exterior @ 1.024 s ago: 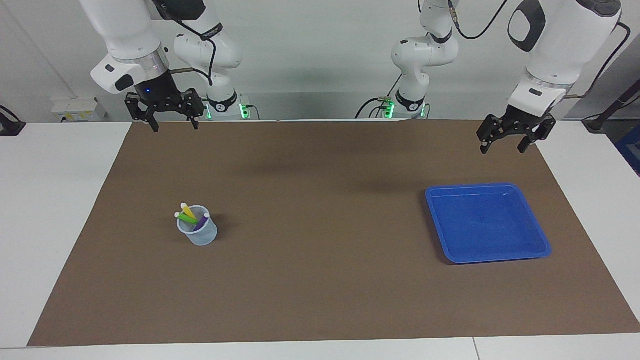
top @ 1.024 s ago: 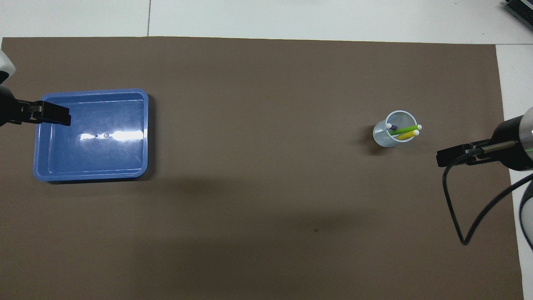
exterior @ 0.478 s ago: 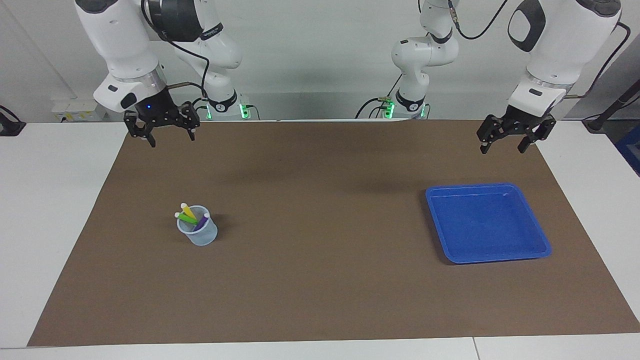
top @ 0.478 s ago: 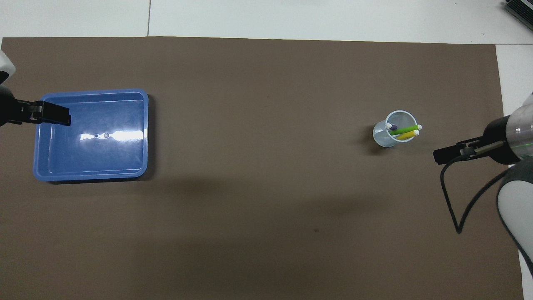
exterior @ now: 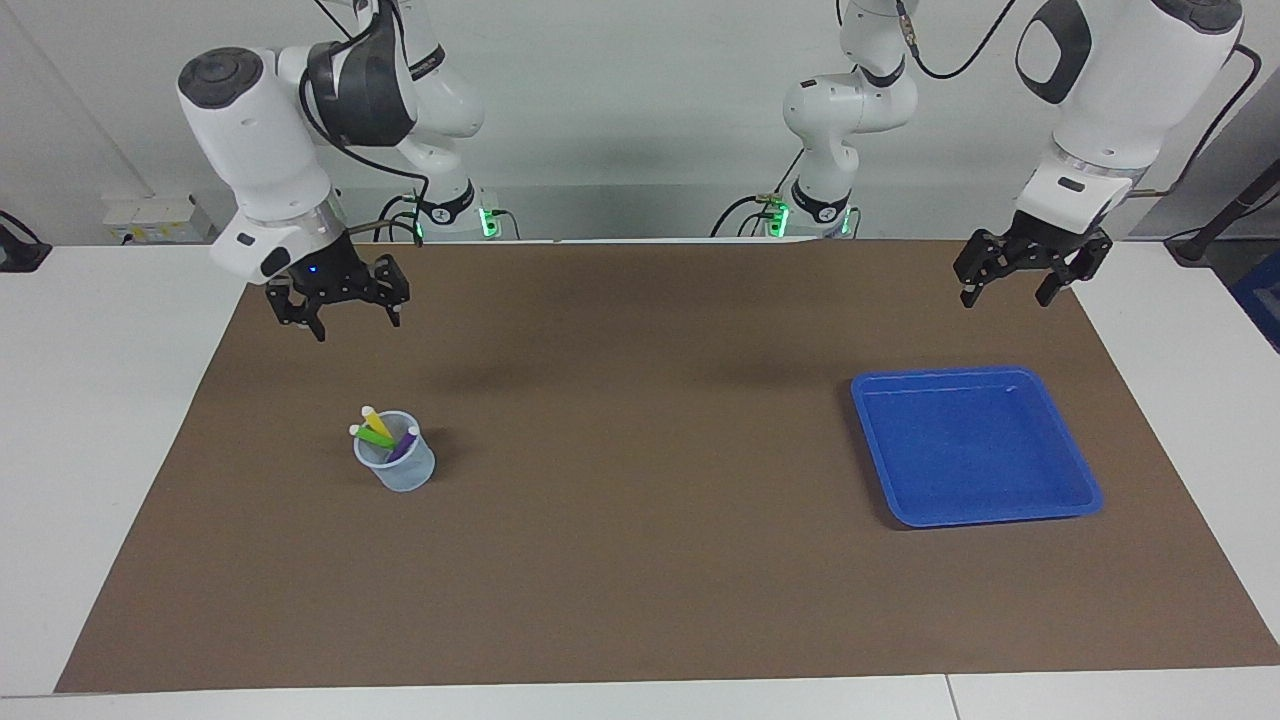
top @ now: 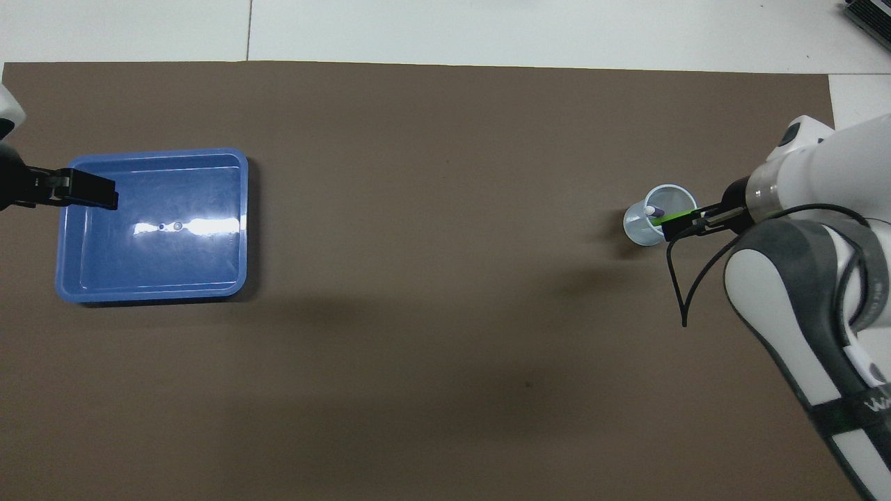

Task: Right arm passes pens to left for tray arrangement
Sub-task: 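Reach the right gripper down into the white cup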

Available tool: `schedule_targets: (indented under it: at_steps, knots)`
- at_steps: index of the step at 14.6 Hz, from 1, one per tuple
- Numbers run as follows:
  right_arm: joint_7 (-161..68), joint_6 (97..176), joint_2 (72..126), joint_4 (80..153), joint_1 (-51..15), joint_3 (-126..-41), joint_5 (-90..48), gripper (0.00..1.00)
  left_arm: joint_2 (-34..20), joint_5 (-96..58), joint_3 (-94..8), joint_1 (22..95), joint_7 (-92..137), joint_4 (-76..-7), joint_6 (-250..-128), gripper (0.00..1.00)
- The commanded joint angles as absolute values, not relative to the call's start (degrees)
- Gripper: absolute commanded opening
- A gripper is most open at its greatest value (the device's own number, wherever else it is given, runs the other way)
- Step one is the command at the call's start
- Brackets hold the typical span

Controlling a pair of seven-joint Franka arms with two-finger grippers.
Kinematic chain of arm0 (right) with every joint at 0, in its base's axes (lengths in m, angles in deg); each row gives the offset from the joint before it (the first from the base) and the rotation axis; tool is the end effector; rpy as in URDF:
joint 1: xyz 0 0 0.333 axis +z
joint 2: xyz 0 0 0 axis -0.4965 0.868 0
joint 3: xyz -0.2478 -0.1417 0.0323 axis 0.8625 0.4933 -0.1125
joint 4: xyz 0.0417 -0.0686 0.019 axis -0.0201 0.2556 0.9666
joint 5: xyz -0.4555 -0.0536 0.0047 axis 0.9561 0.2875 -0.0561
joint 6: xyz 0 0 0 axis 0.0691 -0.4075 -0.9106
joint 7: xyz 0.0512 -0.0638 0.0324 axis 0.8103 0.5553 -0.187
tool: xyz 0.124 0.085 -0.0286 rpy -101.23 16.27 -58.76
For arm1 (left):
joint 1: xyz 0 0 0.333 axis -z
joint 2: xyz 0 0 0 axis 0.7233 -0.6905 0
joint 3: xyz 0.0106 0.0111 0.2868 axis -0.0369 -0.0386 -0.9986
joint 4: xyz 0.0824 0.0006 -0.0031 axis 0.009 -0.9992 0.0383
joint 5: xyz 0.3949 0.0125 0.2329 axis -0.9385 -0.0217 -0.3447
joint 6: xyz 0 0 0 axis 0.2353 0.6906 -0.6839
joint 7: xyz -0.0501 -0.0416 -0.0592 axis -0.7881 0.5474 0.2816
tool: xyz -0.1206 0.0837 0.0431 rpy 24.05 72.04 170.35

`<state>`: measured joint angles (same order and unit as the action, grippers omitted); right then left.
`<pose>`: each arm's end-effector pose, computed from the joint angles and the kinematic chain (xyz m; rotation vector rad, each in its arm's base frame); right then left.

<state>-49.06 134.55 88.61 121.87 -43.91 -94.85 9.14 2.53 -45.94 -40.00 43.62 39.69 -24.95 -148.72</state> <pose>0.6453 0.0459 0.3600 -3.0826 -0.3850 -0.0611 0.6395 -0.0313 0.5315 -3.1116 0.1371 -0.1270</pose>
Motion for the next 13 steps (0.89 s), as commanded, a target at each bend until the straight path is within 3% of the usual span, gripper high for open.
schedule_targets:
  at_steps: [1,3,6,9,13]
  knots:
    - [-43.1,137.1,91.9,121.1,-40.5,-95.0,15.1,0.99,4.0,-46.8,-40.0,42.6,40.3,-26.4,-148.3,1.0]
    - [-40.1,137.6,93.3,121.0,-39.7,-95.0,18.5,0.98,4.2,-46.8,-40.0,43.2,40.2,-26.4,-148.3,1.0]
    - [-40.1,140.0,95.6,121.0,-39.6,-95.0,20.8,0.87,4.3,-46.8,-40.0,43.0,40.5,-26.4,-148.4,1.0]
    - [-39.9,141.1,96.0,120.9,-39.6,-95.0,22.4,0.64,4.2,-46.8,-40.0,43.2,40.4,-26.1,-149.0,1.0]
    - [-39.0,142.1,97.8,119.4,-39.2,-95.0,22.6,0.61,4.2,-46.8,-39.9,43.5,40.2,-25.9,-149.3,1.0]
